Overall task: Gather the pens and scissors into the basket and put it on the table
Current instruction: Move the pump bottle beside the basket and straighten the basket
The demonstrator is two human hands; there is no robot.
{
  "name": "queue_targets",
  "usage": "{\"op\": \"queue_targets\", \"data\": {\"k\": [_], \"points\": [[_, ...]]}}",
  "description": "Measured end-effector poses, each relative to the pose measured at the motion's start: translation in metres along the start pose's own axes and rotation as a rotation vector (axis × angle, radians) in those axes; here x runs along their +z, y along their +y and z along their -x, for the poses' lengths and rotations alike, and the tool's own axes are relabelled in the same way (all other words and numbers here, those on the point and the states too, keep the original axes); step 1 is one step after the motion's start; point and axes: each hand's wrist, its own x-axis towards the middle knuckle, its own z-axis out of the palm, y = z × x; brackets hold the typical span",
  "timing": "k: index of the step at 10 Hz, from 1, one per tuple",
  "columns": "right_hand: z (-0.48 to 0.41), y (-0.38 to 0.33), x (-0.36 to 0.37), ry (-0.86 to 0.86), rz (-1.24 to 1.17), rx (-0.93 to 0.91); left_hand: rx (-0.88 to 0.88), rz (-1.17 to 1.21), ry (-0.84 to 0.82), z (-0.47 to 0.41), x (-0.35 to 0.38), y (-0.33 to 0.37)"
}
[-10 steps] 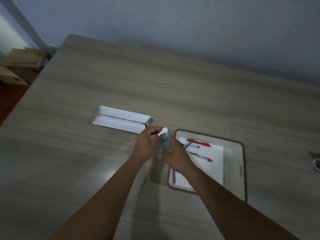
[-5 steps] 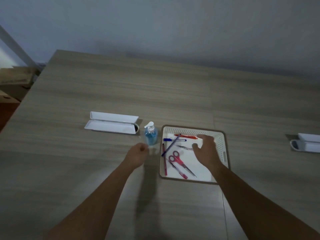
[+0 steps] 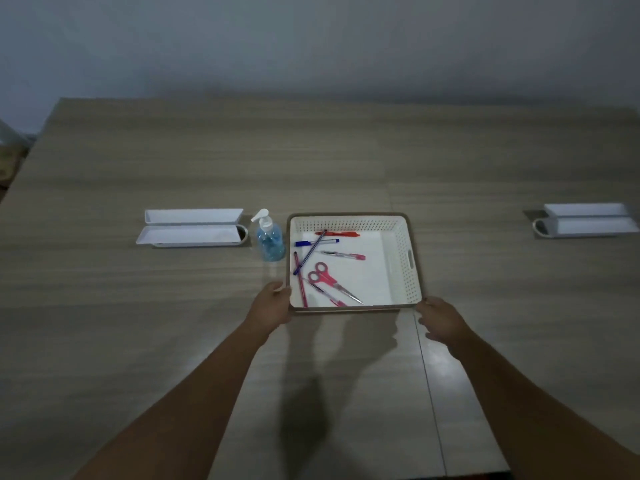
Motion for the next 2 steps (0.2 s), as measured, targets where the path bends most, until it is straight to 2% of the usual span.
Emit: {"op": "queue_targets", "data": {"k": [1, 2], "points": [[-0.001, 0.024, 0.005, -0.028, 0.153, -0.021, -0.004, -0.025, 0.093, -0.001, -0.001, -0.02], [0.004, 0.049, 0.023, -0.032, 0.302, -0.129, 0.11, -0.251, 0.135, 0.007, 0.004, -0.058]]}}
